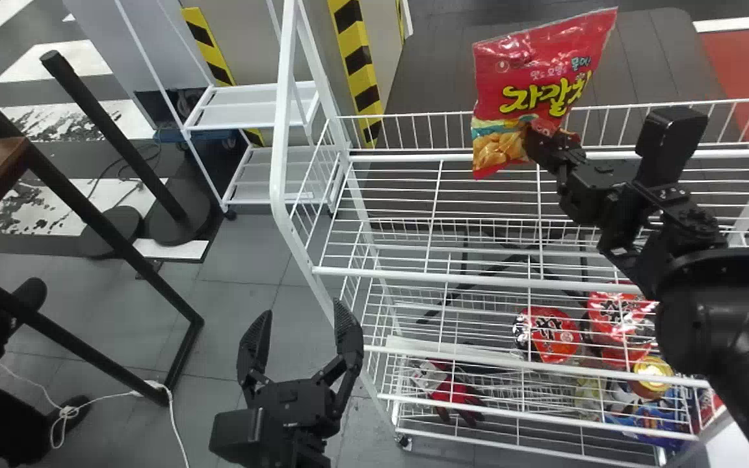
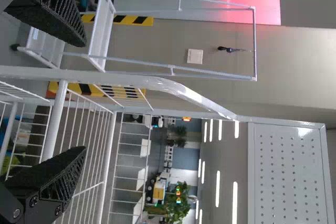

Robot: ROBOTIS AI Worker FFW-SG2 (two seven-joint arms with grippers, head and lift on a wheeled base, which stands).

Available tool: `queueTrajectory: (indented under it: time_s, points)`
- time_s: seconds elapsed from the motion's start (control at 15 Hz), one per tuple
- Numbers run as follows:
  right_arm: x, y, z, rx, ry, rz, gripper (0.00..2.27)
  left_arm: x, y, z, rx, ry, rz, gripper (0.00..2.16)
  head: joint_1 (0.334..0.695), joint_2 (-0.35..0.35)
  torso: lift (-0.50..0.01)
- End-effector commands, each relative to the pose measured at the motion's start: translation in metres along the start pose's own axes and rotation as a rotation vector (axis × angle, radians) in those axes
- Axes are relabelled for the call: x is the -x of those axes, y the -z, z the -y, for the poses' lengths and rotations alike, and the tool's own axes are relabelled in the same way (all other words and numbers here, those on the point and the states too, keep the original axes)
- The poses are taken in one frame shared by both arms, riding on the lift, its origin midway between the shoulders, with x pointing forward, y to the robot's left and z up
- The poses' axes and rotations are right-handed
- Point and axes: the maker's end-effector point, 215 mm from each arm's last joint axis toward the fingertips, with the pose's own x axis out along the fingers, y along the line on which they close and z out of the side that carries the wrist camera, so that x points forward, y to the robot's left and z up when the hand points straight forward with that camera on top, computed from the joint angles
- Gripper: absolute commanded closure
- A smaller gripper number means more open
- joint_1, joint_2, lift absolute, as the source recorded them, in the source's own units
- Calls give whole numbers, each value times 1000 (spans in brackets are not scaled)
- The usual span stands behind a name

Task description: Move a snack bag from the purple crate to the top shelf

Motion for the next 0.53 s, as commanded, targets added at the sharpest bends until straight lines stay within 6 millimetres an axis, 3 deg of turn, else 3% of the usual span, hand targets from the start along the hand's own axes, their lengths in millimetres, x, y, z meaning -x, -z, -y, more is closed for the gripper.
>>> queueTrajectory:
  time_s: [0.0, 0.47]
  points:
    - [-1, 7, -10, -58, -29, -6, 1902, 0, -1, 1, 0, 1, 2, 117, 695, 250, 1]
    - [-8, 42, -8, -115, -50, -84, 1858, 1, -5, -1, 2, 2, 15, 117, 695, 273, 1]
